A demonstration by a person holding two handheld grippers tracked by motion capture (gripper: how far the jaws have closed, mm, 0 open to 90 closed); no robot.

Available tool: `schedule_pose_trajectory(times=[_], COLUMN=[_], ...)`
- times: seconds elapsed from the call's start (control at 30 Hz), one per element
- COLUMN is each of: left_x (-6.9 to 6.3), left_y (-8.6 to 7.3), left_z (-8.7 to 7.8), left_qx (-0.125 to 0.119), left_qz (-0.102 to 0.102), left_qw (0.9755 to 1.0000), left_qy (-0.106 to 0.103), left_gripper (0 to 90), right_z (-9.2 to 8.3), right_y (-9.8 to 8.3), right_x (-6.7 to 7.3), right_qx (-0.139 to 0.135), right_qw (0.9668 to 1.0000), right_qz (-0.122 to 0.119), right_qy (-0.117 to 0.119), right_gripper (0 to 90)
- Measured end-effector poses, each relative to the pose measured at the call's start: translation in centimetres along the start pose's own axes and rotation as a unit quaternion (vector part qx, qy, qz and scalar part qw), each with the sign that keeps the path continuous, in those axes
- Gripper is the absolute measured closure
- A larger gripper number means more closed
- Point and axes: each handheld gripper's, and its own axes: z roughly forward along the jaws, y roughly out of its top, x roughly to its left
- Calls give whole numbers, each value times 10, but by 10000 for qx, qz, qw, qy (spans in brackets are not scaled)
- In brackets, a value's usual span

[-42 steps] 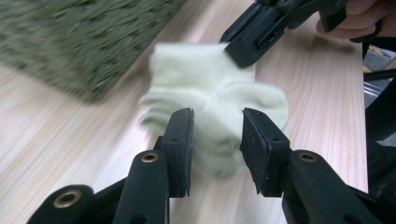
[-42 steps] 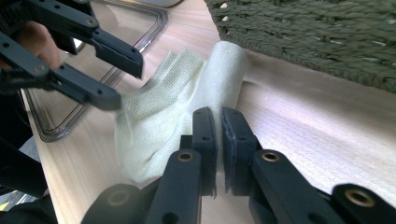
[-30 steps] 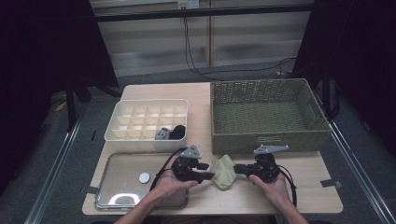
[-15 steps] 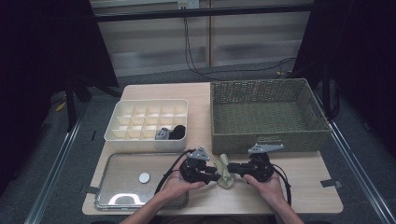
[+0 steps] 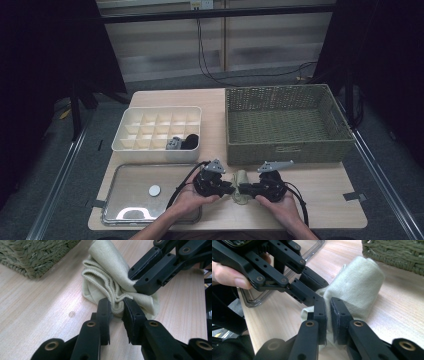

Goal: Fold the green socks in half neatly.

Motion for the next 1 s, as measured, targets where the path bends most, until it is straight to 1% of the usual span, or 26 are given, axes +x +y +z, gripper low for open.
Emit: schedule_pose_trajectory(times=[0.07,0.13,0.17,0.2,0.23,0.27,0.3,0.33,0.37,0.4,0.43,0.47,0.5,0.53,0.57,0.67,0.73,0.77,0.8,0.83,0.87,0.9,0.93,0.97,1.0], left_x=[0,0,1,0,0,0,0,0,-1,-1,-1,-2,-2,-2,-4,-5,-4,-5,-4,-4,-3,-2,-2,-1,-1], left_y=[0,0,-1,-1,-1,0,0,0,0,0,-1,0,0,0,1,2,2,2,2,2,1,1,1,0,-1], left_z=[0,-1,0,1,1,0,0,0,0,1,2,1,1,2,3,4,4,3,2,2,2,0,0,0,0], left_qx=[33,49,17,-44,-44,31,32,32,40,39,-53,20,20,33,60,30,42,35,114,54,51,91,91,11,11], left_qz=[5,9,2,4,4,-3,-8,-8,0,-9,-29,-10,-10,-25,35,0,15,-12,2,-41,-61,-53,-53,-89,-107], left_qw=[10000,10000,10000,10000,10000,10000,10000,10000,9999,9999,10000,10000,10000,10000,9999,9999,9999,9999,9998,9998,9999,9997,9997,9999,9999], left_qy=[18,23,13,2,2,35,38,38,115,116,16,58,58,58,116,118,134,136,171,171,152,233,233,123,123], left_gripper=[760,766,766,769,769,771,772,773,773,773,774,774,774,774,775,777,779,779,781,781,781,780,780,780,774], right_z=[1,2,2,1,0,-1,-1,-1,0,-1,-2,-2,-2,-3,-2,-2,-2,-2,0,2,2,5,6,7,8], right_y=[-1,-1,-1,1,4,6,8,8,9,10,12,13,13,15,16,15,14,13,10,8,8,4,4,3,3], right_x=[1,3,3,4,5,4,2,2,2,2,4,4,4,5,5,6,5,4,2,1,1,2,3,4,5], right_qx=[24,1,1,25,36,-60,-103,-103,-102,-123,-185,-216,-216,-285,-315,-292,-266,-227,-139,-90,-90,-49,-42,-29,-17], right_qw=[10000,10000,10000,9997,9997,9998,9999,9999,9999,9999,9998,9998,9998,9996,9994,9995,9996,9997,9999,10000,10000,10000,9999,9999,9999], right_qz=[-71,-65,-65,-214,-233,-151,-68,-68,-60,-53,-34,-32,-32,16,-23,-34,-13,1,-25,-7,-7,-34,-91,-115,-151], right_qy=[-24,-34,-34,-91,-114,-128,-77,-77,-60,-55,7,30,30,86,122,139,113,101,50,36,36,67,59,36,45], right_gripper=[836,838,838,846,850,852,853,853,854,854,854,854,854,854,854,854,854,854,855,855,855,855,856,856,857])
